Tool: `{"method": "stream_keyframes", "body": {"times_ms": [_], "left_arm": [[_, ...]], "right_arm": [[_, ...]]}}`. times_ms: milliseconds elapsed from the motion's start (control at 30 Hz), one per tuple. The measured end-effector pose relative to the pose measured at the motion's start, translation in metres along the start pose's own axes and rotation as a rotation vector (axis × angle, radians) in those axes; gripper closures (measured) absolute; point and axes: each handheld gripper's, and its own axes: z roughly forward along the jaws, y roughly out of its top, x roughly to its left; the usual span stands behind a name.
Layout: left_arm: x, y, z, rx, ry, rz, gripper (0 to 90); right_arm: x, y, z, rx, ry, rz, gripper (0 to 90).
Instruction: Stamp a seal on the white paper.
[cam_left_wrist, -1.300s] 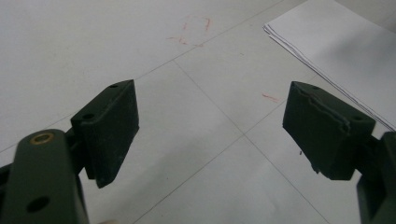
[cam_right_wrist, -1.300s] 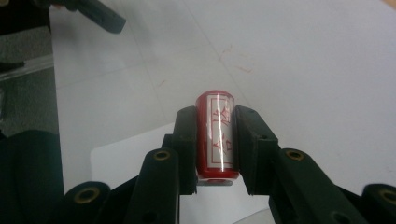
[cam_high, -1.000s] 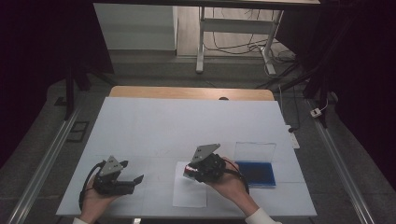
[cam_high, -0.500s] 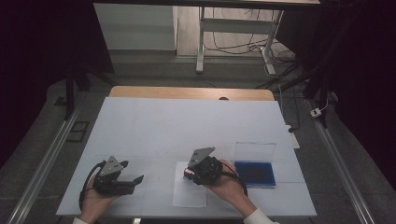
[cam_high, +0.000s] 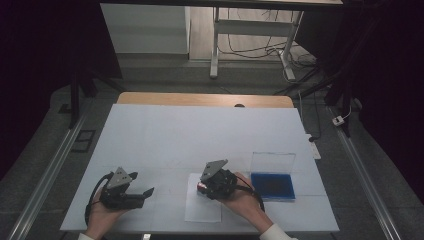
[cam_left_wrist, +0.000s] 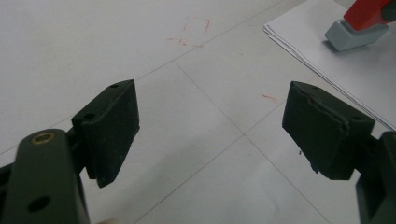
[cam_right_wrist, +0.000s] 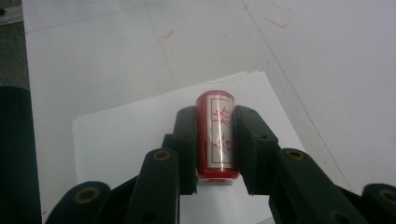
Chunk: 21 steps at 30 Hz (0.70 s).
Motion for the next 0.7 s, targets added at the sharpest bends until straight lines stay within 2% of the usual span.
{"method": "stream_keyframes", "body": {"times_ms": [700], "left_arm": [[-0.0002, -0.0002, 0.0002, 0.002, -0.002, 0.004, 18.7]], "right_arm": [[-0.0032, -0.003, 0.0038, 0.014, 0.01, 0.011, 70.3]]}}
